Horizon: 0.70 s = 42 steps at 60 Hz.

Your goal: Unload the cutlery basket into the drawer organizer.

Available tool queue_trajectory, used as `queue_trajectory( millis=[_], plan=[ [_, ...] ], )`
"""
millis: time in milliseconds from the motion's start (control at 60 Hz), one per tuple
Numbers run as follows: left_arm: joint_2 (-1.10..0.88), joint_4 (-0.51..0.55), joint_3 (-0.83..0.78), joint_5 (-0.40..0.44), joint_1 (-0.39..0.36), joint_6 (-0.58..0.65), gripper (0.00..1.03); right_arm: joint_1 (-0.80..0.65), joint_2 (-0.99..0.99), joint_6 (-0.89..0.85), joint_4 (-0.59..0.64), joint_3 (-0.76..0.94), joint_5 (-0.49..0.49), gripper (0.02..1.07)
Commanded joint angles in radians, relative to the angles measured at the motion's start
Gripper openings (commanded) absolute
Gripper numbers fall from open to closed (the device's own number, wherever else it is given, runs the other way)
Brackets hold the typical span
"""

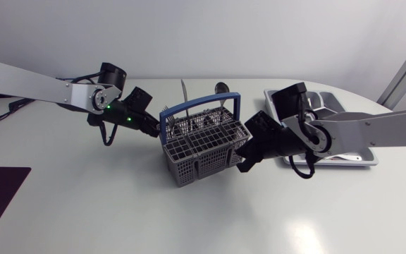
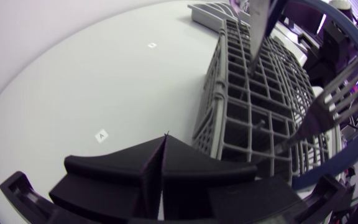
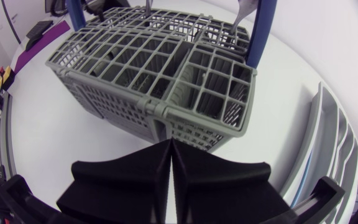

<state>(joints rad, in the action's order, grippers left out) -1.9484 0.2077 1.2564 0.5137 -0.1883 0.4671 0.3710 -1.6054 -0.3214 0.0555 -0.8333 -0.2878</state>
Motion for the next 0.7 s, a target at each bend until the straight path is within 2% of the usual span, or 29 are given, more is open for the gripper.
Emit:
queue_trajectory(
  millis=[0,100,250,383,467,567,683],
  plan=[
    [0.082,0.048,-0.064,0.014,-0.023,0.062,0.12,-0.007,-0.037,0.018,-0.019,-0.053,0.001,0.08],
    [0.144,0.068,-0.134,0.014,-0.045,0.088,0.12,-0.007,-0.076,0.027,-0.019,-0.112,0.001,0.08],
    [0.238,0.102,-0.23,0.014,-0.125,0.113,0.12,0.014,-0.157,0.044,-0.013,-0.204,-0.001,0.08],
    [0.302,0.114,-0.292,0.014,-0.255,0.107,0.13,0.06,-0.189,0.048,-0.009,-0.237,-0.001,0.08],
    [0.336,0.141,-0.308,0.014,-0.3,0.105,0.13,0.06,-0.166,0.048,0.006,-0.23,-0.001,0.08],
    [0.408,0.148,-0.327,0.014,-0.278,0.108,0.13,0.008,-0.106,0.035,0.02,-0.201,-0.004,0.08],
    [0.454,0.176,-0.29,0.039,-0.111,0.134,0.13,-0.11,0.012,-0.013,0.084,-0.148,-0.071,0.08]
  ],
)
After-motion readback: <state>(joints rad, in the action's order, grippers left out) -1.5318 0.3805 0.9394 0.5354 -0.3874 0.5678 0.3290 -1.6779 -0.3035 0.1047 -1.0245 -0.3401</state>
